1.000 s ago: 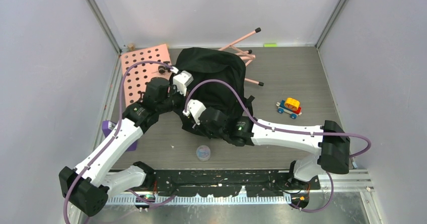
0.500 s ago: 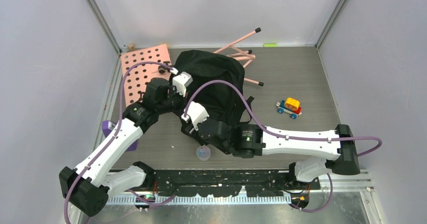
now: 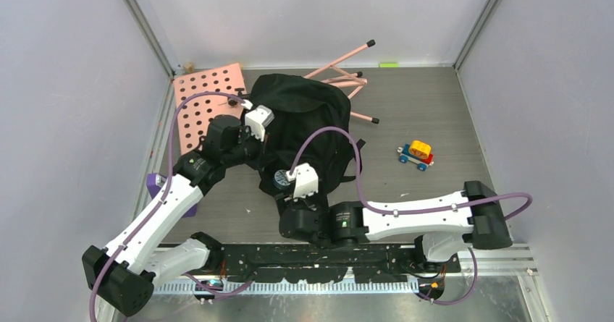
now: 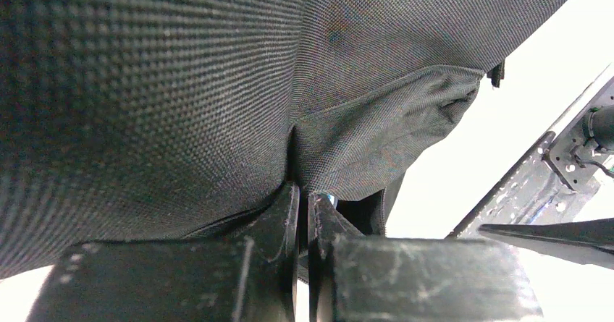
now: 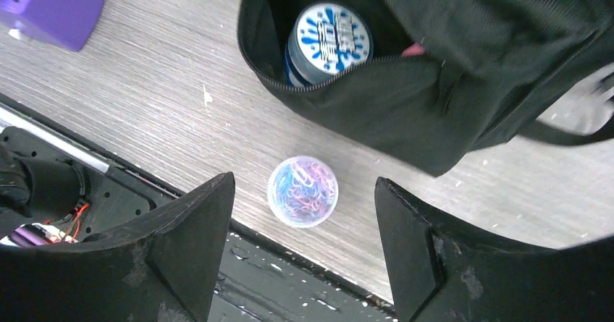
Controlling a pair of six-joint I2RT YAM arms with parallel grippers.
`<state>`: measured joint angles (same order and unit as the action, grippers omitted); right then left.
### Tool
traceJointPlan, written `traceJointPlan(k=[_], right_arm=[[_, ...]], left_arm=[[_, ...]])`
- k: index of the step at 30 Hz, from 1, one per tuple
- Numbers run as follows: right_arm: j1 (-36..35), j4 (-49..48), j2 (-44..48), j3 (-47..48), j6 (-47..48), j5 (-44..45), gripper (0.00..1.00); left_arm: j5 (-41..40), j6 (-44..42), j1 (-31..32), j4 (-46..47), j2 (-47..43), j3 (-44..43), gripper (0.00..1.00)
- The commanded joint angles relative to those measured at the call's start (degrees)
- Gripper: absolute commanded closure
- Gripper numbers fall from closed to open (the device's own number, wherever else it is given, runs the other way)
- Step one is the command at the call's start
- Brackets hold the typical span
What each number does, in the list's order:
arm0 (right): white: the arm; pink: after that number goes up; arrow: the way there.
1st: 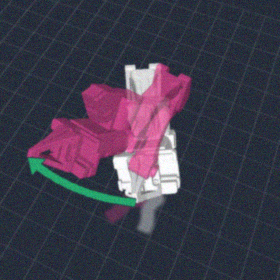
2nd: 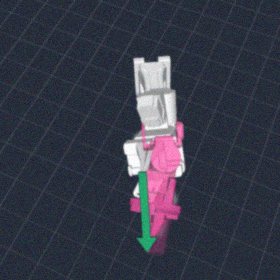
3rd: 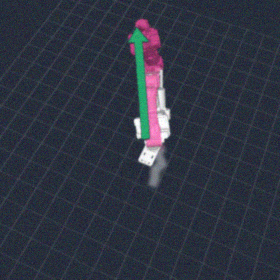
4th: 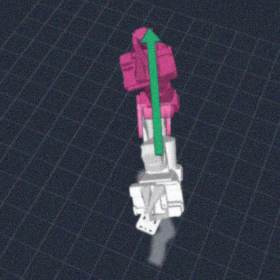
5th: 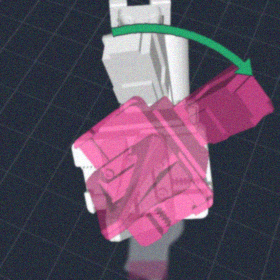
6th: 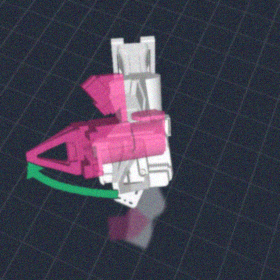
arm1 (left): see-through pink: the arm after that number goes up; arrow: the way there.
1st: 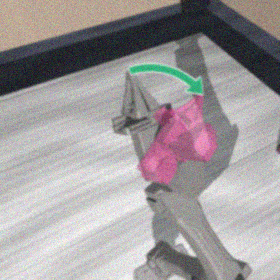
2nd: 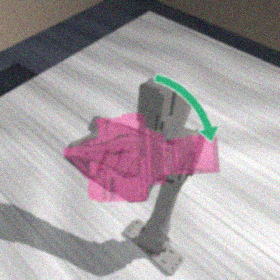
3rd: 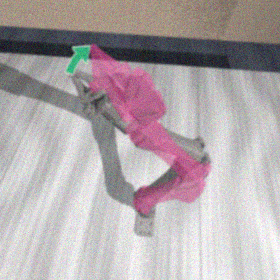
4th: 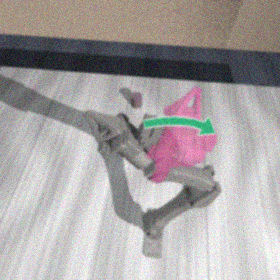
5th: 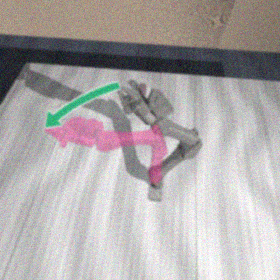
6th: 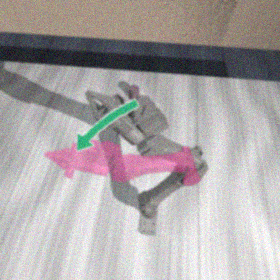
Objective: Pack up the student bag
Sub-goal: Pick up the stationery from the center of the board.
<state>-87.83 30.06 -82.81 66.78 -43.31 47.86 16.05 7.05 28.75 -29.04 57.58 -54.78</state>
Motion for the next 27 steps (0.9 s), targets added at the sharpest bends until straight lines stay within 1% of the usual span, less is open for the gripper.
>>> traceJointPlan(k=[1, 5, 10, 15, 20, 23, 25, 27], right_arm=[[-0.78, 1.13, -4.3, -1.04, -17.18, 2.36, 0.2], [-0.63, 1.3, -8.39, -0.73, -20.44, 0.38, 0.1], [1.32, 1.79, -12.1, -1.47, -24.67, -2.41, 0.07], [3.39, 1.44, -15.84, -0.81, -23.48, -4.3, 0.06], [4.04, 1.81, -20.61, 2.26, -20.49, -5.64, 0.07], [4.03, 3.69, -22.63, 4.03, -20.25, -5.21, 0.1], [4.09, 4.04, -23.63, 4.58, -19.98, -5.12, 0.13], [4.0, 4.22, -24.01, 4.99, -19.83, -5.26, 0.19]], left_arm=[[-0.59, 1.78, -0.72, 6.51, -4.13, -1.21, 1.0], [-0.41, 2.49, -0.72, 6.54, -4.26, -1.25, 1.0], [-0.24, 3.53, -0.73, 6.44, -4.0, -1.1, 1.0], [-0.13, 3.75, -0.72, 6.45, -3.82, -1.03, 1.0], [-0.11, 3.76, -0.78, 6.36, -3.57, -1.13, 1.0], [-0.1, 3.76, -0.74, 6.36, -3.63, -1.04, 1.0], [-0.06, 3.76, -0.72, 6.36, -3.83, -0.94, 1.0], [-0.2, 3.63, -0.72, 6.37, -3.86, -0.89, 1.0]])
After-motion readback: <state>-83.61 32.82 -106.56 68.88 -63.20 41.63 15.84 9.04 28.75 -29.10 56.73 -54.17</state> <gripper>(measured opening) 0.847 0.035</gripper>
